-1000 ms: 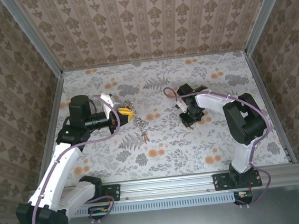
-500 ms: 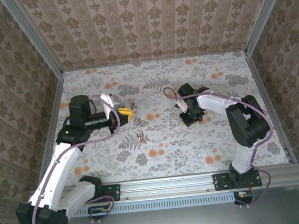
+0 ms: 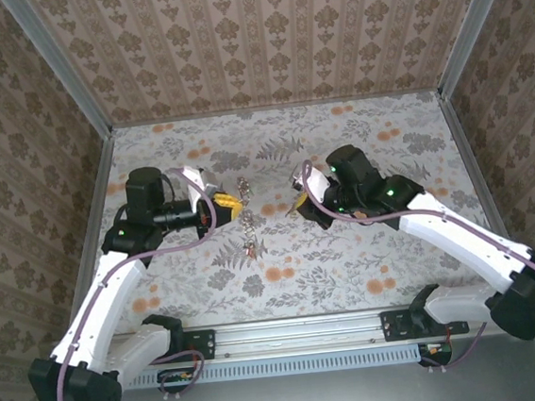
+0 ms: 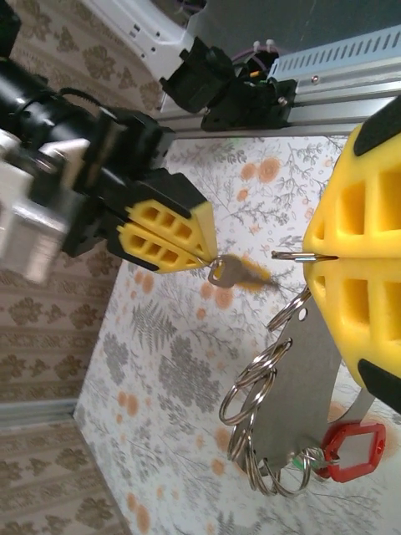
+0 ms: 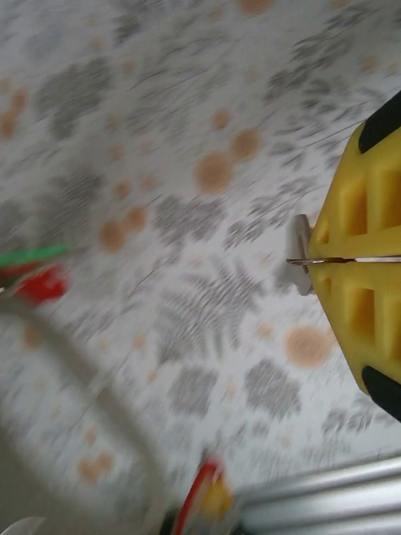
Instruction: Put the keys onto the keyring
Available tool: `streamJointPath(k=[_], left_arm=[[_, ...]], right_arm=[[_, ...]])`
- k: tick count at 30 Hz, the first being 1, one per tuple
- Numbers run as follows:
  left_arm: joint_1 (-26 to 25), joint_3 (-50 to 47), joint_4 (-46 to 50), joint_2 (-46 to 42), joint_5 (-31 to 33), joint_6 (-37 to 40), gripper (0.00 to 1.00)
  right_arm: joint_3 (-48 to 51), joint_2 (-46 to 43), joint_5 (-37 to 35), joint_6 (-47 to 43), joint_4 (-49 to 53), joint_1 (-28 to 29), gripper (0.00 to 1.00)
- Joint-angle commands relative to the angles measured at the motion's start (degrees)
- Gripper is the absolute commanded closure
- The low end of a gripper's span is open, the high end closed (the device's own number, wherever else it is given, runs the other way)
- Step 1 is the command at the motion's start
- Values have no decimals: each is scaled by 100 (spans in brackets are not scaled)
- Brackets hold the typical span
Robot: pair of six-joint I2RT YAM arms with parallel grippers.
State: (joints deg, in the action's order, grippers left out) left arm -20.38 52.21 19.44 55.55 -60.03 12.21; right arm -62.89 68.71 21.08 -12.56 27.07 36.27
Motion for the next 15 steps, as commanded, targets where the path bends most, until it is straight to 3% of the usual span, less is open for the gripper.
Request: streamJointPath(k=[1, 7, 15], left_arm=[[-153, 470, 437, 32, -675, 641, 100], [-236, 848, 826, 261, -1128, 1119, 100], [-306, 1201, 1132, 609, -1029, 1448, 100]], right_arm=[[-410, -112, 1213, -74, -447, -6, 94], [-650, -12, 1937, -260, -835, 10, 100], [-784, 196, 2235, -267, -1059, 4, 100]])
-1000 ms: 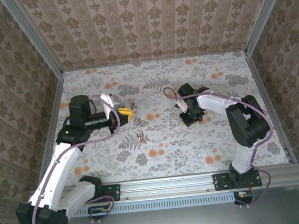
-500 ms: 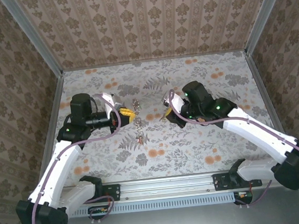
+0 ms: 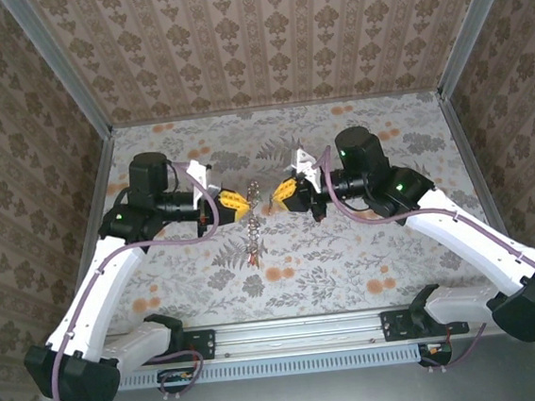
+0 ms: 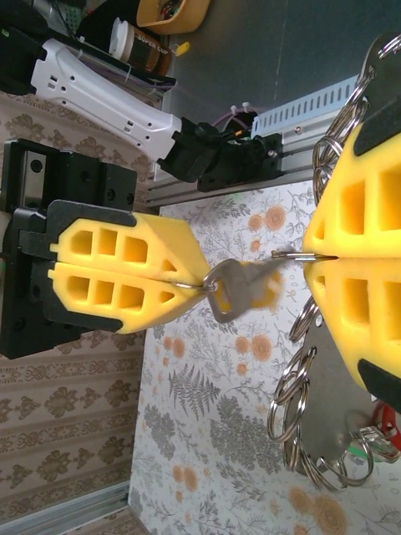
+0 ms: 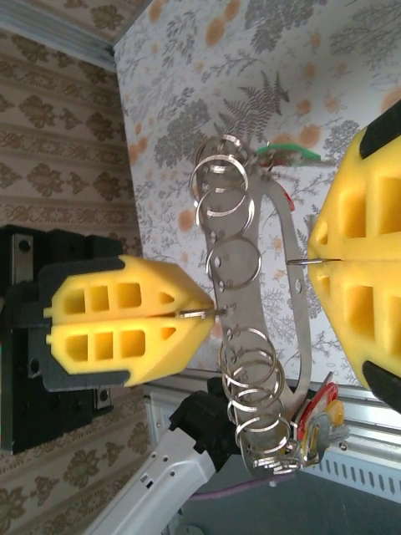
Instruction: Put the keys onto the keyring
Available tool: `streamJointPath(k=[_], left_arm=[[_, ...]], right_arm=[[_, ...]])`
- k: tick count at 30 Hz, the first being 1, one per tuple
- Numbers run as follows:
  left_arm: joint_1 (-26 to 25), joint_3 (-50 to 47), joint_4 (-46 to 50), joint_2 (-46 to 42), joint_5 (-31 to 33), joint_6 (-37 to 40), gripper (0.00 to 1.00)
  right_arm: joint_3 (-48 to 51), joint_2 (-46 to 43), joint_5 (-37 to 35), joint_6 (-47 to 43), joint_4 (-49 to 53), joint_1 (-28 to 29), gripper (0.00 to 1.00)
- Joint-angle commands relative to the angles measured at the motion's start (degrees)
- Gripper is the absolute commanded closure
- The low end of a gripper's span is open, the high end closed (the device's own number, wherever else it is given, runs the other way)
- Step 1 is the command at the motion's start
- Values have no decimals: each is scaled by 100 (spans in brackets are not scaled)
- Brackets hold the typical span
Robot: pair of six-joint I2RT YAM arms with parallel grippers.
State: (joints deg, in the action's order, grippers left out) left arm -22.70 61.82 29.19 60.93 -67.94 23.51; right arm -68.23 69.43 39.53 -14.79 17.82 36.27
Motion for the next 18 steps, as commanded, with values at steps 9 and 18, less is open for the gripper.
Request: streamJointPath(k=[9, 18], left_arm=[[-165, 401, 236, 393, -261, 463, 100], [-182, 379, 202, 376, -202, 476, 100]], right_arm=[[-603, 396, 125, 299, 203, 40, 100], [-484, 232, -199, 33, 389, 309, 100]])
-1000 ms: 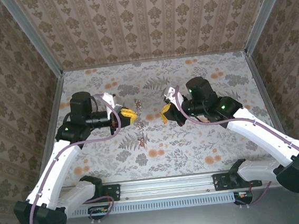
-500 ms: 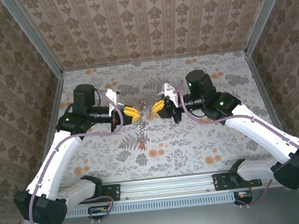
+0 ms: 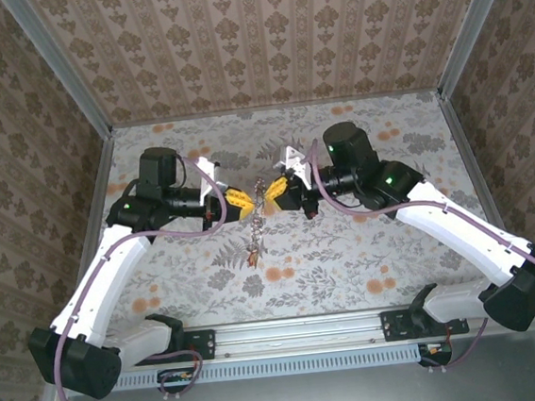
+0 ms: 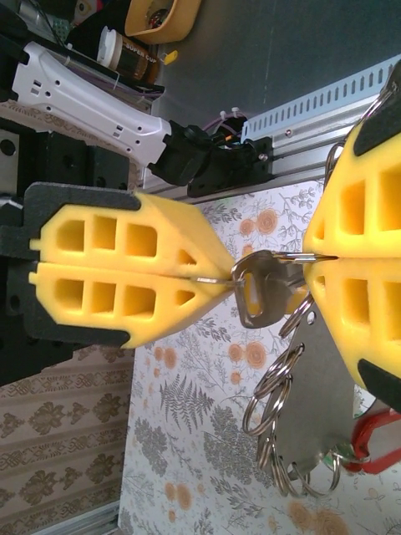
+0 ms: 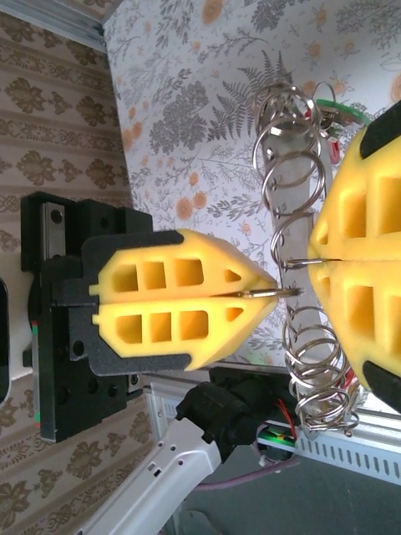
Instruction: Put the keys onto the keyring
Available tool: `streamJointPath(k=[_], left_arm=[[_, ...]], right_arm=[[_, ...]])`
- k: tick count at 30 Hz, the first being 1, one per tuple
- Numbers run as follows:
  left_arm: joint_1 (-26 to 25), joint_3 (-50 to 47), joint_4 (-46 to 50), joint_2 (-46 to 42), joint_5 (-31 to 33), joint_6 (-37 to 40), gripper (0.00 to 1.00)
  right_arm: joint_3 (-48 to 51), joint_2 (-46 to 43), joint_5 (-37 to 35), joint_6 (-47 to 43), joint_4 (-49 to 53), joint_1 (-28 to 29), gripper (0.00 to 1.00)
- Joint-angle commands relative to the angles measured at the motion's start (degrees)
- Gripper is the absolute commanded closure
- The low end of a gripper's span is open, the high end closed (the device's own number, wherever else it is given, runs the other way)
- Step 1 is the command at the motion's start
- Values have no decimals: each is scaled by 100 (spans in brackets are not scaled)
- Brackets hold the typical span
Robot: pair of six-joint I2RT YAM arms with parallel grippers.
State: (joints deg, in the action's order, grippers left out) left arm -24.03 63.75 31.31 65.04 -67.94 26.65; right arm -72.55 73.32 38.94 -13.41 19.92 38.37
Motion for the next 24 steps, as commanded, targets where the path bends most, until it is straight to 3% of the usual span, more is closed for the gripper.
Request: streamJointPath(k=[1, 20, 24], left_arm=[[-41, 180, -14, -35, -202, 162, 100], [-60, 36, -74, -352, -247, 340, 100], [-126, 49, 192, -720, 194, 750, 100]], right_arm=[[-101, -139, -147, -95, 243, 117, 100], [-136, -178, -595, -38, 176, 460, 100], [180, -528, -879, 207, -270, 461, 100]])
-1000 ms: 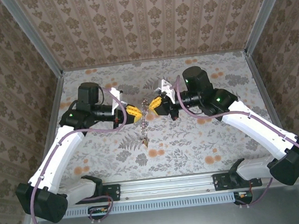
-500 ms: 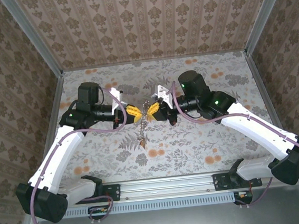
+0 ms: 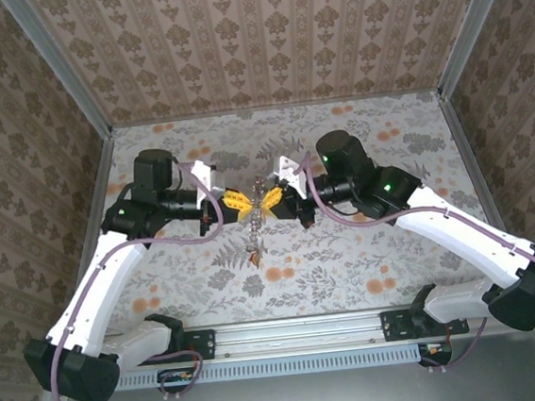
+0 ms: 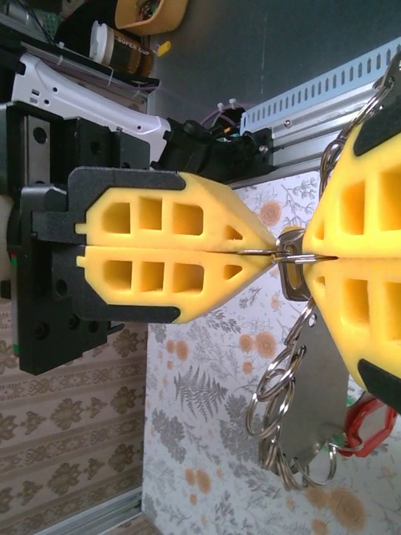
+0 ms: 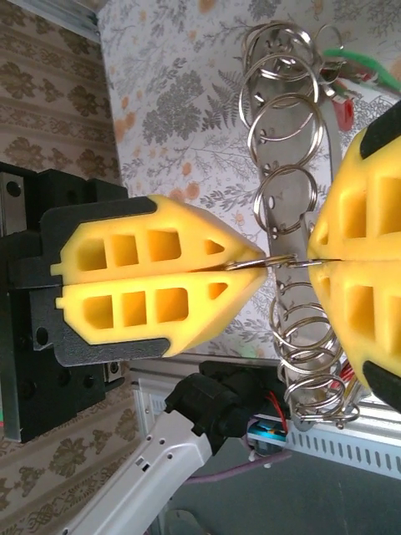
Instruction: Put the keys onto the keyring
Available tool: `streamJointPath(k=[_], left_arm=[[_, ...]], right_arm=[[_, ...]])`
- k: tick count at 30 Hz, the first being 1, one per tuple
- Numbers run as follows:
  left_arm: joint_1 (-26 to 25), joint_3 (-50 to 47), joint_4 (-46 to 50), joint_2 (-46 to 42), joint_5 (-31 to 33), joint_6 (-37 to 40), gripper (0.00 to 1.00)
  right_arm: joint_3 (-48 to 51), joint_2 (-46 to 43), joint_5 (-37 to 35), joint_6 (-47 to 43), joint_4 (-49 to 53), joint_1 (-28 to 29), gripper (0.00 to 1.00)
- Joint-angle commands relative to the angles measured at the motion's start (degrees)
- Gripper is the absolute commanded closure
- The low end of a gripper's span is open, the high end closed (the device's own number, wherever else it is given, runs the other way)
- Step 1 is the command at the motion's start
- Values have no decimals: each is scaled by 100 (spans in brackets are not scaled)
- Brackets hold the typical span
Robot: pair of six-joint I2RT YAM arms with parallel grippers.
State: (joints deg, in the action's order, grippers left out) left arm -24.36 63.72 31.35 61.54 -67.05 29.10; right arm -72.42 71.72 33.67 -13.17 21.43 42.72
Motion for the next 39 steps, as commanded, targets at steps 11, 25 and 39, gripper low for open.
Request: streamJointPath(k=[11, 25, 39], left_arm=[[-511, 59, 454, -1147, 978, 1124, 100], [-389, 79, 372, -1095, 499, 1028, 100], [-235, 52, 222, -1053, 262, 884, 100]], right_arm=[[425, -1124, -968, 482, -474, 199, 100], [414, -1041, -2475, -209, -587, 1455, 100], [266, -713, -2239, -265, -664, 1503, 100]])
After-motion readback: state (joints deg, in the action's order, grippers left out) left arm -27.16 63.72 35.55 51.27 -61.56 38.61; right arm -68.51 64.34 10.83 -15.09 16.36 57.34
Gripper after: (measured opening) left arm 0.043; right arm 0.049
